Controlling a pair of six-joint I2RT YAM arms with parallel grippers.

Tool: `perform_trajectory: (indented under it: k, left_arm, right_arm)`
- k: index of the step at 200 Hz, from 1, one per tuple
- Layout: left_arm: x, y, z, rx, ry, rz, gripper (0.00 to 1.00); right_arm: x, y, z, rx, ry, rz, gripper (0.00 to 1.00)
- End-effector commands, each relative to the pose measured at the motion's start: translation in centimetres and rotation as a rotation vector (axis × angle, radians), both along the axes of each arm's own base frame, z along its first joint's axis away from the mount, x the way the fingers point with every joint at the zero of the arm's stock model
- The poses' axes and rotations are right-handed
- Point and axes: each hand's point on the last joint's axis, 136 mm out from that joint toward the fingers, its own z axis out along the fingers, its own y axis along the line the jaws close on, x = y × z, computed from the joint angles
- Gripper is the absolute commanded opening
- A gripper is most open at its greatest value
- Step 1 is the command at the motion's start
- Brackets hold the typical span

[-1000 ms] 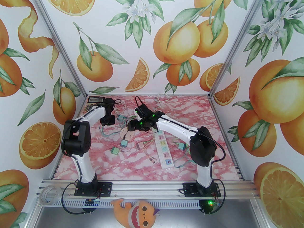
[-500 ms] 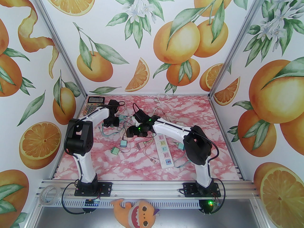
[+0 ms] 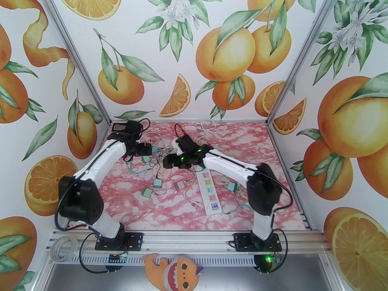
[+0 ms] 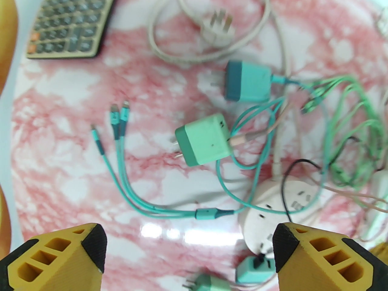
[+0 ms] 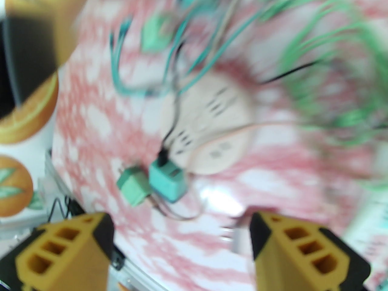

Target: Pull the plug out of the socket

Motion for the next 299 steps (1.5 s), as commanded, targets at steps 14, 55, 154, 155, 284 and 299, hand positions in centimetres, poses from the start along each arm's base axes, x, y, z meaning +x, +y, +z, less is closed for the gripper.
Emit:
perform_trajectory:
  k: [14,55,154,155,284,299]
  left_arm:
    - [-1.7,5.0,5.6,0.013,-0.271,0.220,1.00]
    - [-4.7,9.8,8.4,0.118,-0.577,0.420,1.00]
    - [1.0,10.0,-2.0,0.362,-0.531,0.183,1.00]
    - [1.1,10.0,-2.1,0.363,-0.530,0.181,1.00]
    - [5.1,3.8,-6.2,0.227,-0.730,-0.190,1.00]
    - [5.0,3.5,-6.3,0.190,-0.752,-0.220,1.00]
  right_arm:
    - [3.4,-10.6,3.9,-0.159,-0.212,-0.292,0.94]
    - [3.1,-24.0,4.8,-0.371,-0.340,-0.614,1.00]
    - [0.1,-39.3,0.6,-0.661,-0.742,-0.962,0.99]
    - [0.1,-39.4,0.4,-0.663,-0.740,-0.962,1.00]
    - [5.1,-36.3,-4.6,-0.450,-0.907,-0.755,1.00]
    - [5.4,-36.2,-4.5,-0.441,-0.912,-0.748,1.00]
